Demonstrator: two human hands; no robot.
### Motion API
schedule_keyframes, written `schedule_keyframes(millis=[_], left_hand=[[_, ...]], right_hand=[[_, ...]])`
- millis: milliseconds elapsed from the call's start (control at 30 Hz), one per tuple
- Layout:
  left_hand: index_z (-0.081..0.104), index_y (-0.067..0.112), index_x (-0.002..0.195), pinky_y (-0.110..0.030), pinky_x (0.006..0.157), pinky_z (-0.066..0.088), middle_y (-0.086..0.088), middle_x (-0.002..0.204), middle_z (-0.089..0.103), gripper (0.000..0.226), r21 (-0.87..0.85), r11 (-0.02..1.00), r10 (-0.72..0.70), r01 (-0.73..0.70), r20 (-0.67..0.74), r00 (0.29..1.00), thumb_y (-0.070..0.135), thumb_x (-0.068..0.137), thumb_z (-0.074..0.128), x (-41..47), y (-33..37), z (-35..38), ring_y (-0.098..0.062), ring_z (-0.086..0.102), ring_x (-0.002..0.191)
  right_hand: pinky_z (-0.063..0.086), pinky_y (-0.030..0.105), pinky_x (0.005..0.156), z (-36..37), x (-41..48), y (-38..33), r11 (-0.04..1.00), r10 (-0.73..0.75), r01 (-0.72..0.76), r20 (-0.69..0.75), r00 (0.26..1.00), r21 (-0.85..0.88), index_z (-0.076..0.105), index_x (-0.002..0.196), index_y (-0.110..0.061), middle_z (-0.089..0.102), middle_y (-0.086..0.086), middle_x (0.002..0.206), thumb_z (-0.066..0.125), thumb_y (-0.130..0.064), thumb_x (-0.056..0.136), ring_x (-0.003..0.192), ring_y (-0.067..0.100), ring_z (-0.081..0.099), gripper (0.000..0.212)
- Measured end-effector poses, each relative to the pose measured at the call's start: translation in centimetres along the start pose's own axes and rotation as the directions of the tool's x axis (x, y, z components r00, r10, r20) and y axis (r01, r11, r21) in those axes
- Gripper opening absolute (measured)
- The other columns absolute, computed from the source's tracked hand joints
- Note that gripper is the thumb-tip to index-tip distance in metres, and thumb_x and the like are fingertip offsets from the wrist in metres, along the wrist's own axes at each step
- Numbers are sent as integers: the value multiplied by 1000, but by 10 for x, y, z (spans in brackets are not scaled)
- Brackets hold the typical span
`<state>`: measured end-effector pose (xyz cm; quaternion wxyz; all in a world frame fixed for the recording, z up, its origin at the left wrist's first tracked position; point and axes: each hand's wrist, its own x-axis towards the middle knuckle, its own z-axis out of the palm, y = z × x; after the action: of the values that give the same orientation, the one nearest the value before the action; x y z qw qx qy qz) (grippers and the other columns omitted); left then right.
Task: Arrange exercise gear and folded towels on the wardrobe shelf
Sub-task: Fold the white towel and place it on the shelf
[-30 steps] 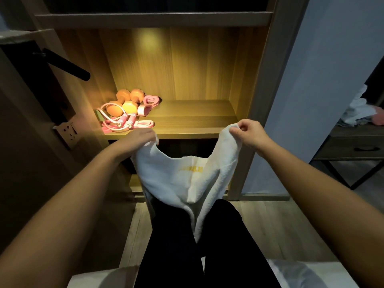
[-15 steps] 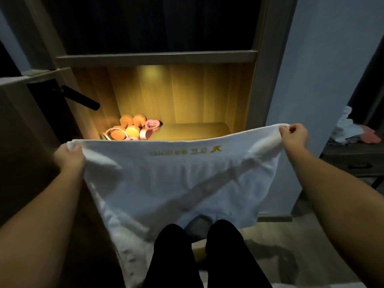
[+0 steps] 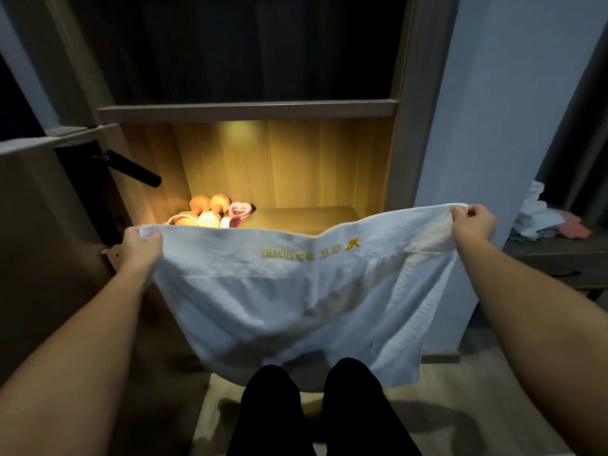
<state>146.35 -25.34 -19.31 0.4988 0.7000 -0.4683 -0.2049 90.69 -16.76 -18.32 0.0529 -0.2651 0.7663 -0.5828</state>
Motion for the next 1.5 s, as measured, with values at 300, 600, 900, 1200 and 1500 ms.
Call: schedule_keyframes(millis=[300, 600, 900, 1200, 1500], left_hand=[[60, -1, 120, -41, 94, 46, -21, 115, 62, 34, -102, 994, -37, 28, -89, 995, 19, 93, 60, -1, -13, 6, -37, 57, 108], [54, 5, 131, -35, 97, 47, -14, 127, 59, 41, -334, 933, -217, 137, -217, 952, 22, 94, 59, -6, -4, 1, -28, 57, 117], [57, 18, 96, -28, 80, 43, 3, 89, 55, 14, -530, 807, 223, -260, -135, 965, 21, 102, 44, -47, 77, -8, -13, 55, 87], [47, 22, 82, -23, 61, 39, 3, 71, 39, 21, -961, 274, 641, 27, 204, 740, 32, 97, 38, -120, 169, -88, -10, 38, 61], [56, 18, 98, -27, 63, 52, -7, 85, 60, 27, -856, 500, 763, -131, 364, 534, 34, 101, 35, -241, 171, -16, -21, 60, 70]], right_hand=[[36, 29, 74, -8, 9, 16, 999, 18, -18, 7, 1000, 32, 58, 90, -14, 55, 6, 88, 59, -24, 94, 81, 21, 50, 11], [38, 31, 74, 2, -5, 18, 999, 23, -25, 32, 999, 45, 64, 101, -10, 59, 6, 93, 57, -28, 95, 85, 21, 53, 20], [43, 22, 70, -10, -79, -76, 813, -432, 284, 200, 879, 508, 54, 87, -25, 54, -9, 82, 48, -24, 100, 75, 3, 51, 14], [52, 22, 62, -117, -123, -156, 341, -749, -330, 467, 471, 880, 54, 90, -21, 57, -4, 73, 46, -39, 101, 68, 7, 59, 23], [55, 30, 67, -72, -209, -140, 651, -699, -151, 665, 262, 744, 58, 98, -24, 58, 5, 87, 58, -45, 93, 73, 17, 61, 22]])
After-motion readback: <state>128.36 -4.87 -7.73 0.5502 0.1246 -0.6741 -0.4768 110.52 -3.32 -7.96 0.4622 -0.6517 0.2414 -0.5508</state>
